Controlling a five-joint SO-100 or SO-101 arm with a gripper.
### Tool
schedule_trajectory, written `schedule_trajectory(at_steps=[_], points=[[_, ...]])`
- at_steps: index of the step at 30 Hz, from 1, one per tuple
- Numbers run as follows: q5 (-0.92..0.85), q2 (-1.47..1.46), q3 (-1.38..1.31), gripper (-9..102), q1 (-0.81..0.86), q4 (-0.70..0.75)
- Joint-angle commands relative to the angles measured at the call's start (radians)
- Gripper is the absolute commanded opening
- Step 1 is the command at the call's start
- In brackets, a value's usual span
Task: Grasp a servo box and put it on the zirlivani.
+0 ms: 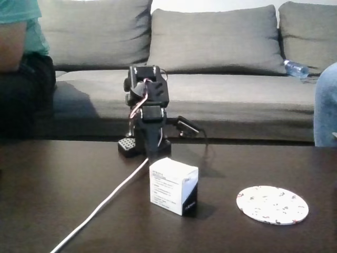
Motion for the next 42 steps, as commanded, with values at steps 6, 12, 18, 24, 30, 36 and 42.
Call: schedule_trajectory(at_steps=[6, 12, 18, 24, 30, 36, 42], points=[[0.003, 0.005, -0.026, 0, -0.011, 0.005], [0.005, 0.005, -0.012, 0, -0.074, -0.097], [-0.012, 0.003, 0.06, 2, 0.126, -0.46], [-0.21, -0.006, -0.118, 16, 0.078, -0.431], [-0.443, -0.009, -0.407, 16, -0.055, -0.035], [-0.681, -0.241, -0.724, 16, -0.067, 0.081], [-0.834, -0.963, -1.232, 16, -0.003, 0.112]])
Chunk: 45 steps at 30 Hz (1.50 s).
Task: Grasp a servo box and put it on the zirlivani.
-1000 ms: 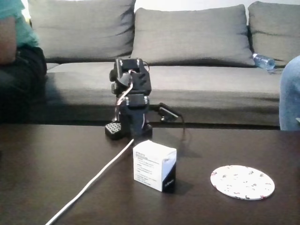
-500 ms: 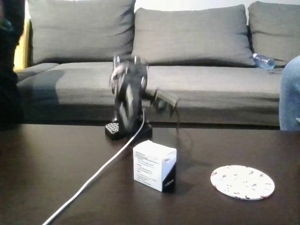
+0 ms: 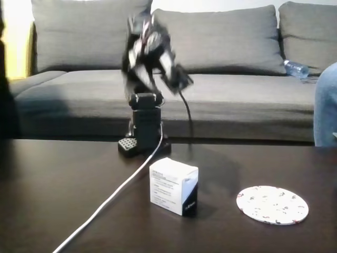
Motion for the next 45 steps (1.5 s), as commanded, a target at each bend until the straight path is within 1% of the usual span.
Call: schedule_trajectory(at_steps=[1, 3, 6, 10, 13, 16, 19, 21, 29, 30, 33, 36, 45], points=[[-0.104, -0.506, -0.373, 16, 0.051, 0.038], [-0.216, -0.755, -0.549, 17, 0.069, 0.106], [-0.442, -1.068, -0.769, 21, 0.077, 0.239], [-0.746, -1.319, -1.019, 24, 0.08, 0.442], [-0.89, -1.399, -1.074, 24, 0.069, 0.451], [-1.106, -1.41, -1.048, 24, 0.064, 0.453], [-1.256, -1.41, -1.022, 24, 0.06, 0.453], [-1.327, -1.408, -1.019, 24, 0.043, 0.453], [-1.456, -1.411, -1.017, 24, -0.037, 0.453], [-1.47, -1.413, -1.015, 25, -0.044, 0.453], [-1.454, -1.417, -1.015, 32, -0.078, 0.453], [-1.416, -1.425, -1.015, 33, -0.101, 0.451], [-1.416, -1.43, -0.966, 33, -0.054, 0.44]])
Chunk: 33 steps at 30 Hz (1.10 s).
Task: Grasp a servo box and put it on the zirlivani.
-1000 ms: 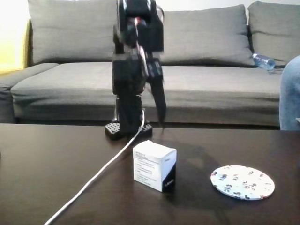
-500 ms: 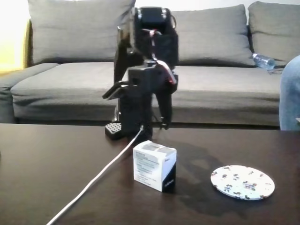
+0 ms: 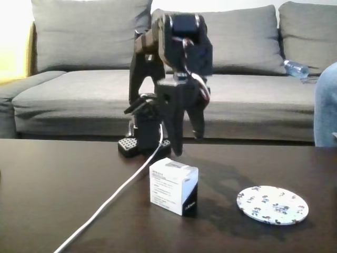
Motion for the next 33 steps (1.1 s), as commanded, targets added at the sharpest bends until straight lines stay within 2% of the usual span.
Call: schedule_trajectory(at_steps=[1, 9, 16, 28, 33], points=[[0.002, 0.005, 0.0, 33, 0.032, 0.058], [0.002, 0.002, 0.0, 33, 0.087, 0.054], [0.017, -0.077, 0.081, 33, 0.101, -0.124], [0.029, -0.109, 0.118, 33, 0.089, -0.155], [0.018, -0.091, 0.23, 33, 0.071, -0.232]])
